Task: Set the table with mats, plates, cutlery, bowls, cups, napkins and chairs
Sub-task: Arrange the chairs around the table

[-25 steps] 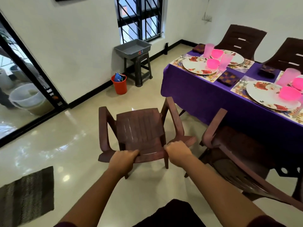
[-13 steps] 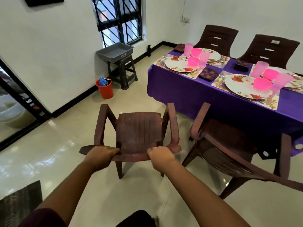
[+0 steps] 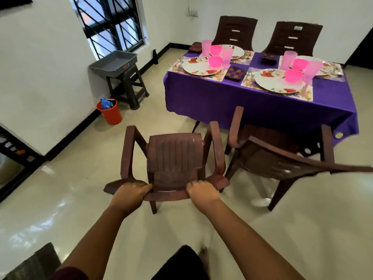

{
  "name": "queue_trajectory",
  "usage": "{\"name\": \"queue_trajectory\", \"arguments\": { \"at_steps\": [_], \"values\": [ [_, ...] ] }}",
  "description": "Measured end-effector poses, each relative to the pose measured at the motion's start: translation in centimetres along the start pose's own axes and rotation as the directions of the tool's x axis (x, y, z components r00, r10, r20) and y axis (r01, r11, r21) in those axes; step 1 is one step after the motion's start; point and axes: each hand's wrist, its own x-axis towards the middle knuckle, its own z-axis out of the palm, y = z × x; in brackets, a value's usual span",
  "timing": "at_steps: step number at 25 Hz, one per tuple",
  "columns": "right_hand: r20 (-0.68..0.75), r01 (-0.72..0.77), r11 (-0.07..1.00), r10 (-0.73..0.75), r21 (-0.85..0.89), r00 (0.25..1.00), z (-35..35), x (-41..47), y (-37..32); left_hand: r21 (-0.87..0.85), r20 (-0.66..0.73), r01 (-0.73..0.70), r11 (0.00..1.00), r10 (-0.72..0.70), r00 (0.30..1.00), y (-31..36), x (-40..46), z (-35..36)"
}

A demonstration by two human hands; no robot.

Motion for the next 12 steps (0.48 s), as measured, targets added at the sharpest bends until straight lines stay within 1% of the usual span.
{"name": "queue_trajectory", "arguments": {
  "at_steps": [1,4,5,7,9,11,12],
  "values": [
    [0.014,-0.022,1.000,0.022,0.006,1.000,-0.1,-0.3,-0.7,-0.004,0.002,-0.020,1.000,0.020,1.000,-0.6,0.1,0.0],
    [0.049,-0.113,0.994,0.112,0.002,0.992,-1.0,-0.1,-1.4,0.037,-0.055,-0.067,0.997,0.069,0.996,-0.5,0.2,-0.9],
    [0.068,-0.138,0.990,0.137,0.002,0.988,-1.6,0.3,-1.3,0.024,-0.097,-0.089,0.996,0.091,0.991,-0.4,0.6,-1.3],
    [0.108,-0.141,0.990,0.142,-0.017,0.984,-1.9,1.1,-0.8,-0.027,-0.178,-0.136,0.990,0.129,0.976,-0.5,0.8,-1.7],
    [0.068,-0.138,0.990,0.138,-0.007,0.988,-1.4,1.3,-0.8,-0.056,-0.201,-0.217,0.975,0.202,0.959,-1.0,0.8,-1.5],
    [0.034,-0.150,0.989,0.150,0.002,0.988,-0.5,1.4,-0.6,-0.050,-0.214,-0.278,0.959,0.261,0.941,-1.6,1.1,-0.9],
    [-0.005,-0.152,0.988,0.152,0.003,0.988,0.1,1.6,-0.5,-0.043,-0.221,-0.300,0.953,0.284,0.933,-1.8,1.4,-0.9]
  ]
}}
